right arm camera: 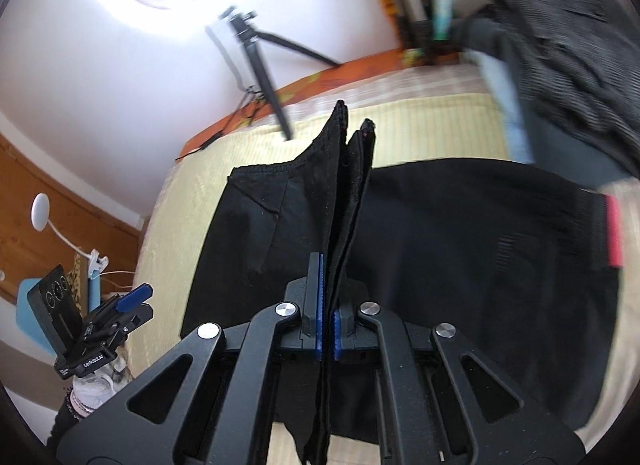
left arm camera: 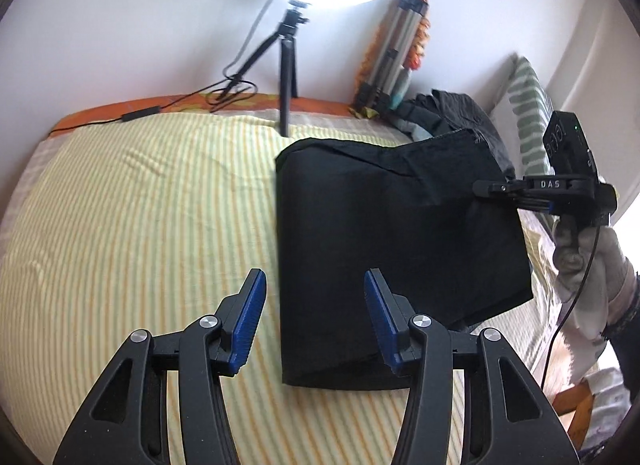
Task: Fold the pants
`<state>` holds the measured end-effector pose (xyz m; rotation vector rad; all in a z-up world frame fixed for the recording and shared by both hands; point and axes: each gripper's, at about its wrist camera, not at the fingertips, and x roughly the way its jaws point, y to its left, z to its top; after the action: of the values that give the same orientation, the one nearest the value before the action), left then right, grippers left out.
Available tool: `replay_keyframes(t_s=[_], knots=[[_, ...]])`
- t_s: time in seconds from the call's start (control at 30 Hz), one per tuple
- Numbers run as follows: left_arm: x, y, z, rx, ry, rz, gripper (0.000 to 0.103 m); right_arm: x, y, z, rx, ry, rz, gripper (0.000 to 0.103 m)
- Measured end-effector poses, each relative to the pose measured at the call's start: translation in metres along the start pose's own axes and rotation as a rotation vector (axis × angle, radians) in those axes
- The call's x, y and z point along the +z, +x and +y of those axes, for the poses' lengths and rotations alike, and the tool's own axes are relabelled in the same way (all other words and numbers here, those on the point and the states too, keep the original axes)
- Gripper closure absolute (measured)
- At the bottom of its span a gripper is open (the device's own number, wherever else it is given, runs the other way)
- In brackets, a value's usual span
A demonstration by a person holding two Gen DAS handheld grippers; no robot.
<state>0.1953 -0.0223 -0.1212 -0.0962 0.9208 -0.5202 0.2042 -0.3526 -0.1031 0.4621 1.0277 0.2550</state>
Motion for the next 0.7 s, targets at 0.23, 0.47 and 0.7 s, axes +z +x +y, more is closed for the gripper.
replay_keyframes(t_s=[0.23, 0.47, 0.7], knots=[[0.002, 0.03, -0.038, -0.018, 0.091, 0.035, 0.053, -0.005, -0.017, -0.053, -0.051, 0.074, 0.014, 0.099], [-0.008, 0.056, -0.055, -0.014, 0.141, 0.089, 0.053, -0.012, -0.017, -0.087, -0.12, 0.117, 0.002, 0.099], [-0.018, 0.07, -0.057, 0.025, 0.17, 0.128, 0.053, -0.012, -0.009, -0.104, -0.213, 0.098, 0.014, 0.099]])
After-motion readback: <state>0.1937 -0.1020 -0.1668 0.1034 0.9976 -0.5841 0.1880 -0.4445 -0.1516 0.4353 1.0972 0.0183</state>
